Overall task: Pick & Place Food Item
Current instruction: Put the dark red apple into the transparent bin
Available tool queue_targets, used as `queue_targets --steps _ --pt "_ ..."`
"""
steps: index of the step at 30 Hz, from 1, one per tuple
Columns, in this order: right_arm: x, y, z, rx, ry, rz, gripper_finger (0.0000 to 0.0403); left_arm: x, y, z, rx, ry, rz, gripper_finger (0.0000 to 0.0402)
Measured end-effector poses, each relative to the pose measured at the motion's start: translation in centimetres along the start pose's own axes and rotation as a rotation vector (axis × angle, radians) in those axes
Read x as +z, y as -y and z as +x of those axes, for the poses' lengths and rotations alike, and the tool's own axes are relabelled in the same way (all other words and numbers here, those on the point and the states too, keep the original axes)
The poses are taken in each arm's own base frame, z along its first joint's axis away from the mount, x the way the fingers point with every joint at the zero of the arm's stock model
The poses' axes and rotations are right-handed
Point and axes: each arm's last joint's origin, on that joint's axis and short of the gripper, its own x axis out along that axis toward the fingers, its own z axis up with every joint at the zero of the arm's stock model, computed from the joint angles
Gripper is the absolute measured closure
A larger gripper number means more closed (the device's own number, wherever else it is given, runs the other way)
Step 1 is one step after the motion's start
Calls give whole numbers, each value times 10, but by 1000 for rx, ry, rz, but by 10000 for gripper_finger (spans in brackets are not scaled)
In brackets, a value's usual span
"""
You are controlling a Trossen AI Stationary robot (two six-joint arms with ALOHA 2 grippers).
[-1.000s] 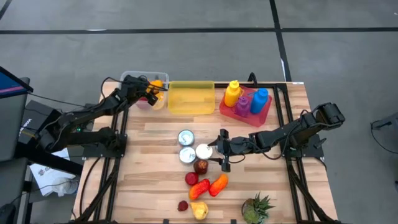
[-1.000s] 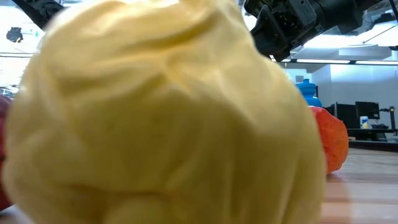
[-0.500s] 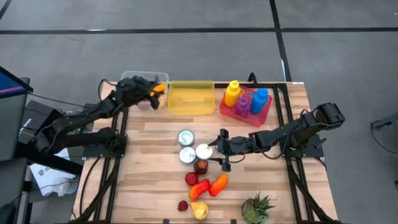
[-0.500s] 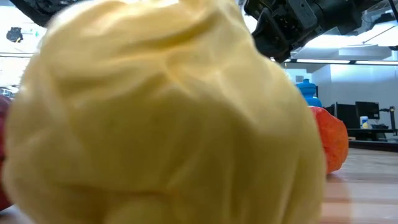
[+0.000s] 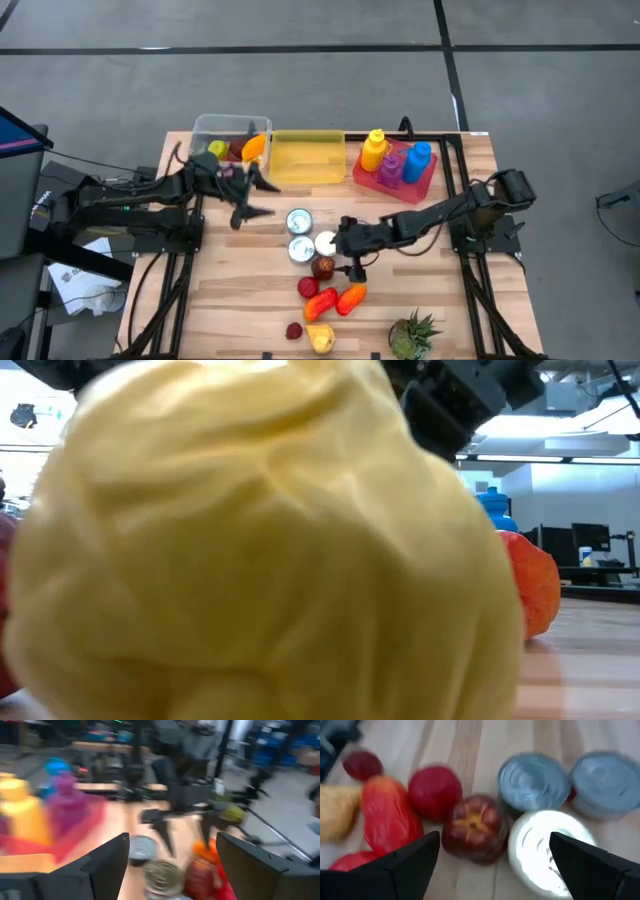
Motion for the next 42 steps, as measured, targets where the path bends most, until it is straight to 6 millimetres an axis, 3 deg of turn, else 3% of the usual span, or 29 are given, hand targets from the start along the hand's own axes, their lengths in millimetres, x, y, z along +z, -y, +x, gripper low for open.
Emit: queue_targets --steps 4,10,19,24,31,36,42 --pt "13 -4 15 -9 -125 -7 36 -7 17 6 -99 24 15 89" --pt "33 -10 27 33 -173 -7 39 -21 28 10 -135 3 -17 66" --pt "26 -12 49 51 -242 29 50 -39 33 10 -159 -15 -22 64" --pt "28 -12 48 41 -226 44 107 -44 34 9 -163 9 -18 64" --pt "27 -17 48 41 -235 34 241 -46 34 9 -162 24 -14 64" --pt "29 -23 45 25 -244 16 242 -46 34 9 -162 24 -14 64" --pt "45 -33 35 -10 -261 -26 242 -46 34 9 -162 23 -14 64"
